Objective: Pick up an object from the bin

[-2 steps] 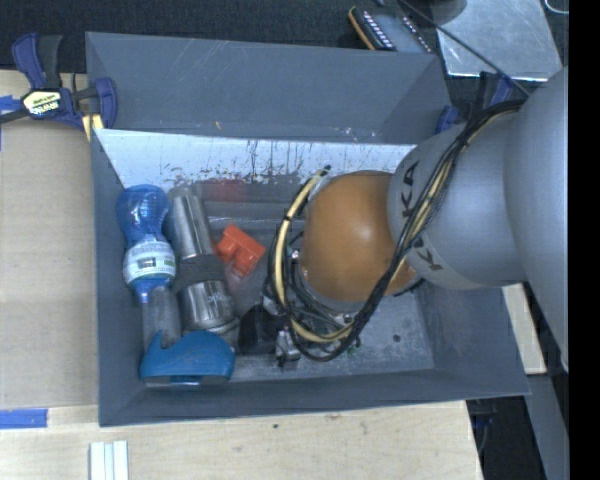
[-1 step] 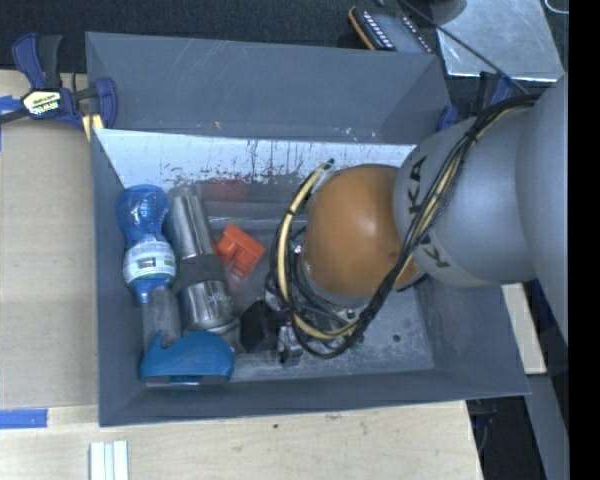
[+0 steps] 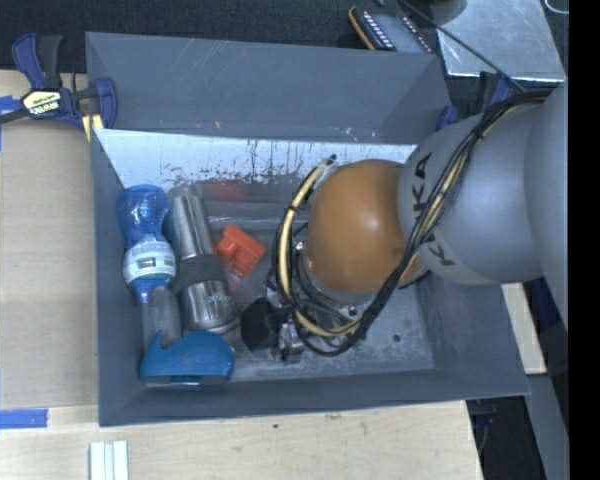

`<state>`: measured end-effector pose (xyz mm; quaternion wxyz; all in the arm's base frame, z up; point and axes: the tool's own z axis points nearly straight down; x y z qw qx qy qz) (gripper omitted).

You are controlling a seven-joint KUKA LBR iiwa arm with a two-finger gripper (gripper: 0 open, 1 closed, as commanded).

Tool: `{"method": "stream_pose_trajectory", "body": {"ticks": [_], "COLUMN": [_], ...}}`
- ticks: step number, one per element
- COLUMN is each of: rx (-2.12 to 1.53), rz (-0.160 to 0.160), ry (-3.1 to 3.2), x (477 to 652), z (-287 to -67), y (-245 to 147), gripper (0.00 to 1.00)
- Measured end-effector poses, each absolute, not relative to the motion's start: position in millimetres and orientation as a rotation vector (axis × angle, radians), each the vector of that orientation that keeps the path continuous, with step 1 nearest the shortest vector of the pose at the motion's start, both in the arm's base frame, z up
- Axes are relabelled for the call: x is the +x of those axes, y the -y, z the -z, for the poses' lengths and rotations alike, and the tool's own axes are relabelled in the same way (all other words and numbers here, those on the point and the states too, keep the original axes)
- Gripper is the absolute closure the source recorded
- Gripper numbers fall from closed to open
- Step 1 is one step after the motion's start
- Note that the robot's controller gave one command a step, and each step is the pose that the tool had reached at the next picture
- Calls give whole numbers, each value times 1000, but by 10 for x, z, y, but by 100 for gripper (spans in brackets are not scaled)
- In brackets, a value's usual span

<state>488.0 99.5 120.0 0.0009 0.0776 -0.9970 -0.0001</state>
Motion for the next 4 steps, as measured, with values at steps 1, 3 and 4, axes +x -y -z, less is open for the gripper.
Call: {"method": "stream_pose_trajectory", "body": {"ticks": [1,3,4], "rx": [243,243,242], "rz": [0,0,0], "ry": [3127,3129,3128], "x": [4872,4874,4871], "z": [-1282,-1434,-1501], "y": [-994,-994,-993], "gripper": [100,100,100]}}
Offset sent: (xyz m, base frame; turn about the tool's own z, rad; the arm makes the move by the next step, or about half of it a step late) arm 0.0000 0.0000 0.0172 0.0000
